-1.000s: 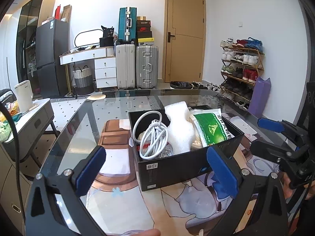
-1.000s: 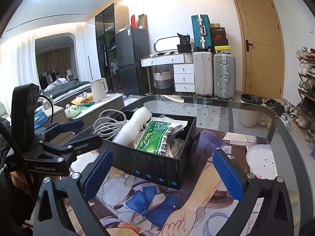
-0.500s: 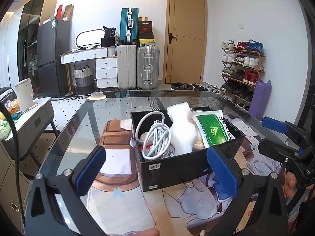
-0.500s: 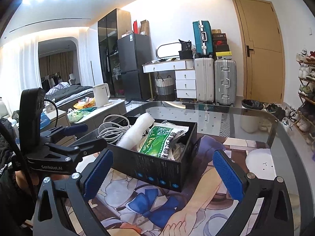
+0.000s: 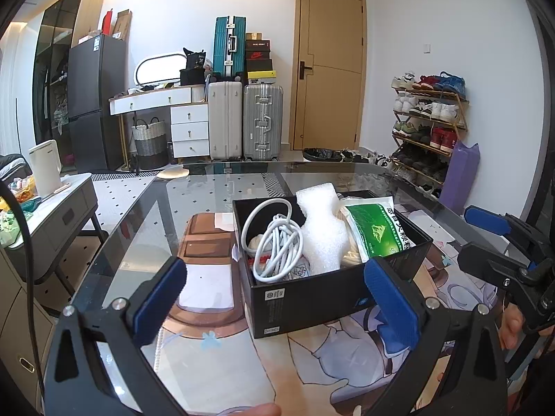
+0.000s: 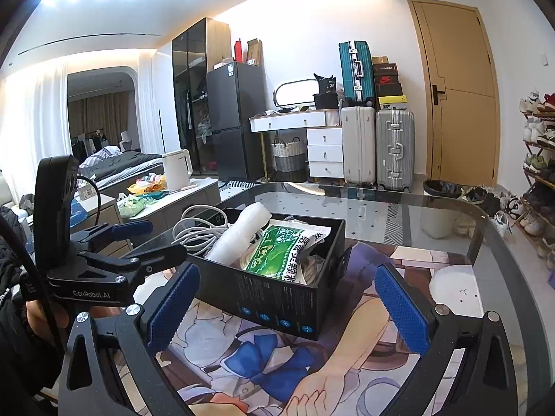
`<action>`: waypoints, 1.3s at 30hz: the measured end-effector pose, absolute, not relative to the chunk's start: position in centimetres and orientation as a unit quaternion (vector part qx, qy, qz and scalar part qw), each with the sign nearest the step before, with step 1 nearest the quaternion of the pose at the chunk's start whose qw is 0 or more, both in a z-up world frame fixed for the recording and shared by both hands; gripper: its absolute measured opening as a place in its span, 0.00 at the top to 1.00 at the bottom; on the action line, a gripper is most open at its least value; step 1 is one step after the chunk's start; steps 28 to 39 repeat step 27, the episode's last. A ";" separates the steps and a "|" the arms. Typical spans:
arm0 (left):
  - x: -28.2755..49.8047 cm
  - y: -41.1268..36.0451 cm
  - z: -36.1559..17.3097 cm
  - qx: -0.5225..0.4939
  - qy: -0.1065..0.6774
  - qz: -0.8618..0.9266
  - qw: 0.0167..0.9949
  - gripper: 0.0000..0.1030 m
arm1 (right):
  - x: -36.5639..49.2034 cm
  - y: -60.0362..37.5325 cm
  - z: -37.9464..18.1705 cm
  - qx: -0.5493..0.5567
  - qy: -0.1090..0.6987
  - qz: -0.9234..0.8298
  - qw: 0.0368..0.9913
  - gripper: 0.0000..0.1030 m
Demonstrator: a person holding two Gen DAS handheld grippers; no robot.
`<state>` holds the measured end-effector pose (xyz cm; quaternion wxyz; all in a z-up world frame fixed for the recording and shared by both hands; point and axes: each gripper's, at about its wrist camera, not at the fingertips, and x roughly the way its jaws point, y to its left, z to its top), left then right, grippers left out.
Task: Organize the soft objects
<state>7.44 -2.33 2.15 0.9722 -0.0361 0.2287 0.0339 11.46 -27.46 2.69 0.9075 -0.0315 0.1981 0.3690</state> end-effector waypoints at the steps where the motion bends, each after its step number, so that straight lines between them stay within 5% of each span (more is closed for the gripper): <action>1: 7.5 -2.4 2.2 -0.035 0.228 0.033 0.972 0.00 | 11.4 -27.4 2.7 -0.033 0.198 0.369 0.907 0.01; 39: 7.2 -2.8 2.4 -0.024 0.222 0.033 0.974 0.00 | 11.5 -27.2 2.6 -0.033 0.201 0.368 0.907 0.01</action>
